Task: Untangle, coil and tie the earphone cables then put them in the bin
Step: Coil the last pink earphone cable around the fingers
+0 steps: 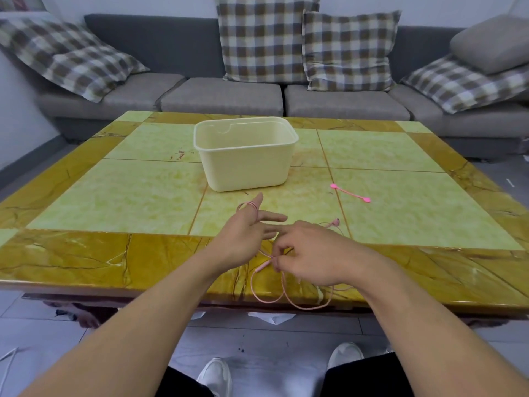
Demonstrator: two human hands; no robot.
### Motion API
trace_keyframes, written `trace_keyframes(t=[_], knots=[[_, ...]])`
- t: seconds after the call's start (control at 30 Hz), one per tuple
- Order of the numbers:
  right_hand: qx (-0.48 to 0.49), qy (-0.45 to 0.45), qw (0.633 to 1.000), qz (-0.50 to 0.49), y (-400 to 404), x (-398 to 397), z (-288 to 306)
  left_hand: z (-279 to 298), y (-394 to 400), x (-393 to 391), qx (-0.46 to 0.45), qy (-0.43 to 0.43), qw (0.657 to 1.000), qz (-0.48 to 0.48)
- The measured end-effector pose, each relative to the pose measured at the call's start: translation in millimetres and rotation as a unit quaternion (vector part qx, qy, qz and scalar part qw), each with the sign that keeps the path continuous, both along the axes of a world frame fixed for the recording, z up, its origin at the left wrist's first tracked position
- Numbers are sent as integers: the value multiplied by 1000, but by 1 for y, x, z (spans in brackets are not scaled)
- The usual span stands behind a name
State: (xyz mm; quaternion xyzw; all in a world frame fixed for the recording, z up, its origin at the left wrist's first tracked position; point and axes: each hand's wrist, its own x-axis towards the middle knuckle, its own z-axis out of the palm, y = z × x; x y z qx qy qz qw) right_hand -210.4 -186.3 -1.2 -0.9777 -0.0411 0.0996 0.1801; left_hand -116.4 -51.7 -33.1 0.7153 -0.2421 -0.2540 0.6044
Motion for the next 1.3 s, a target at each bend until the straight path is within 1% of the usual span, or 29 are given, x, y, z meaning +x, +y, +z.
trace_keyframes(t=[0.03, 0.07, 0.13, 0.17, 0.2, 0.27, 0.33, 0.4, 0.43, 0.5, 0.53, 0.57, 0.63, 0.67, 0.7, 0.73, 0.8, 0.83, 0.87, 0.9, 0.93, 1.0, 1.1, 1.17, 1.23, 1.3], knots=[[-3, 3, 1000, -2, -1, -2, 3, -2, 0, 1, 34, -18, 999, 2], [8, 7, 1000, -7, -1, -5, 7, -2, 2, 2, 77, -66, 995, 4], [56, -5, 998, -38, -6, -10, 13, 2, 7, 6, 170, -167, 971, -5], [89, -28, 994, -61, -10, -12, 15, 3, 9, 7, 200, -185, 962, -17], [128, -58, 986, -87, -15, -12, 16, 5, 11, 8, 214, -172, 961, -40], [233, -117, 954, -144, -25, -11, 18, 10, 15, 5, 209, -91, 968, -102], [350, -161, 900, -206, -33, -7, 15, 15, 18, 5, 156, 11, 976, -152], [440, -181, 837, -270, -37, -2, 11, 19, 18, 5, 72, 98, 973, -194], [477, -178, 809, -293, -38, 1, 9, 21, 18, 5, 22, 144, 965, -218], [553, -143, 759, -312, -36, 6, 5, 28, 16, 5, -70, 229, 936, -258], [599, -122, 725, -316, -34, 8, 4, 31, 15, 3, -96, 251, 924, -270], [648, -104, 683, -321, -30, 10, 5, 33, 14, 2, -107, 260, 919, -277], [719, -88, 603, -335, -25, 13, 8, 36, 14, 0, -94, 258, 918, -285], [730, -87, 586, -341, -25, 13, 9, 36, 15, 0, -75, 255, 922, -282], [721, -88, 593, -346, -27, 14, 9, 36, 17, 1, -62, 254, 925, -277], [692, -91, 626, -347, -31, 13, 8, 36, 19, 2, -62, 260, 924, -273], [585, -104, 728, -341, -36, 10, 5, 37, 23, 4, -123, 286, 915, -256], [521, -103, 780, -330, -35, 7, 4, 38, 23, 4, -173, 295, 909, -237], [461, -97, 825, -314, -33, 5, 1, 40, 23, 3, -223, 297, 905, -209], [414, -85, 858, -292, -28, 4, 0, 43, 21, 1, -265, 294, 901, -176], [382, -69, 883, -265, -22, 4, -4, 46, 20, -1, -294, 289, 900, -142], [338, -32, 915, -217, -6, 6, -10, 48, 17, -3, -315, 276, 905, -80], [256, 0, 954, -153, 15, 7, -15, 41, 13, 3, -313, 250, 916, 6], [217, -15, 968, -121, 26, 6, -14, 36, 15, 7, -300, 228, 926, 30], [186, -31, 975, -113, 28, 5, -13, 30, 16, 11, -296, 206, 932, 42], [130, -37, 985, -108, 24, 2, -9, 23, 16, 13, -267, 168, 948, 50]])
